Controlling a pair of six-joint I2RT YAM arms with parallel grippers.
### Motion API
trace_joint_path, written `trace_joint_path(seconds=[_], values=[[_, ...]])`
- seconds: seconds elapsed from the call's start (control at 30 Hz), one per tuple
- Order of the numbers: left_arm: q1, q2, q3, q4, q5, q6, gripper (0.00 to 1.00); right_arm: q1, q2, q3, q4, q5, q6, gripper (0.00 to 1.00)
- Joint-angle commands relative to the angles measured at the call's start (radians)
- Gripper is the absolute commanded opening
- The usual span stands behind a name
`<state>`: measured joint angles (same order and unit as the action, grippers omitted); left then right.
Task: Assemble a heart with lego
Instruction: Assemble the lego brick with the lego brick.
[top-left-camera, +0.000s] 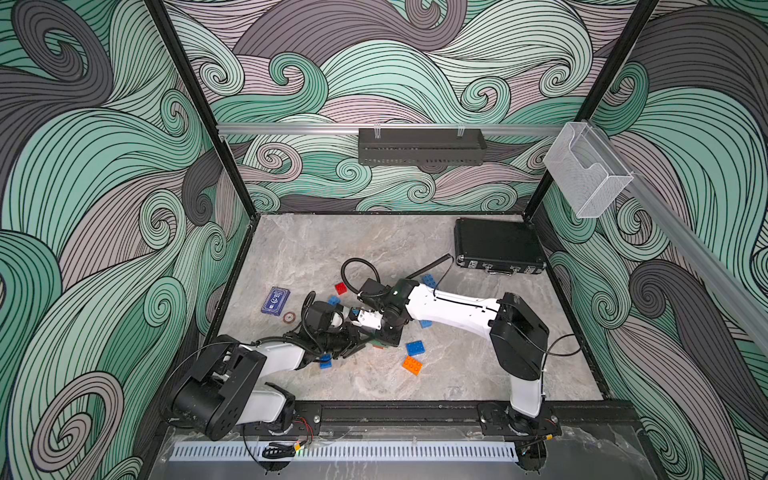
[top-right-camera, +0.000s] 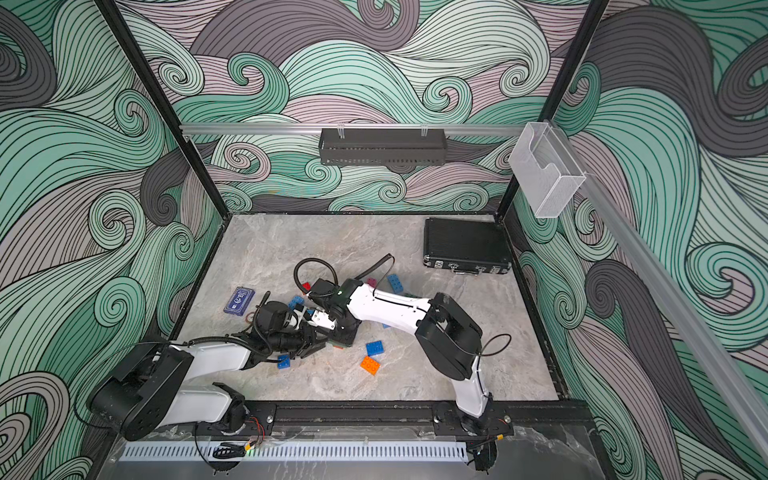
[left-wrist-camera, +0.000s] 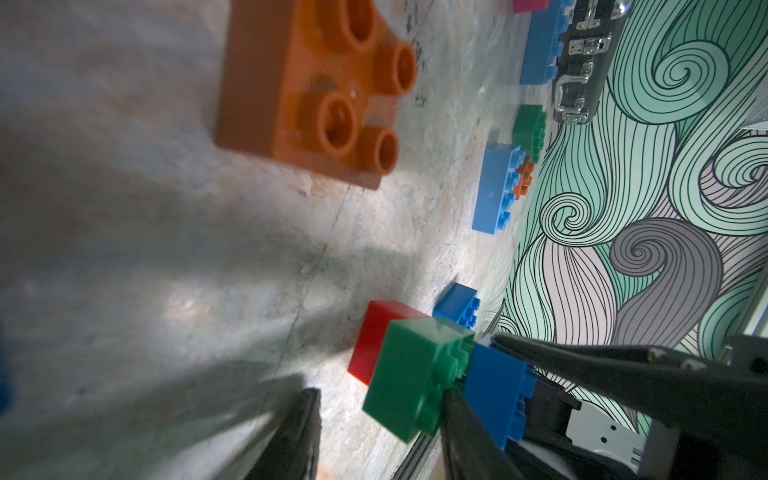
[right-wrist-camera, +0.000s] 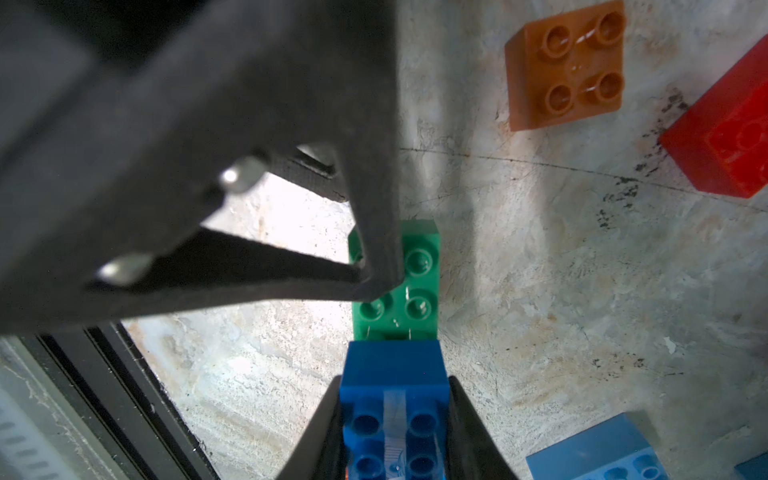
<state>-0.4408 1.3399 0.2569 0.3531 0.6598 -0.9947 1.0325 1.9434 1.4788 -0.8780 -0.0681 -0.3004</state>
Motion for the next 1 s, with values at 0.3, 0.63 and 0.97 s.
trace_joint_path(seconds=[0.3,0.63,0.97], values=[[0.002,0.022,-0.005,0.008,0.011,0.013,0.45,0.020,0.032,-0.031,-0.007,0.106,0.055,0.30],[0.002,0.022,-0.007,0.006,0.008,0.011,0.45,0.044,0.011,-0.100,0.051,0.136,0.096,0.29],[0.003,0.007,-0.013,-0.002,0.007,0.008,0.44,0.011,0.063,-0.105,0.009,-0.009,0.077,0.29]])
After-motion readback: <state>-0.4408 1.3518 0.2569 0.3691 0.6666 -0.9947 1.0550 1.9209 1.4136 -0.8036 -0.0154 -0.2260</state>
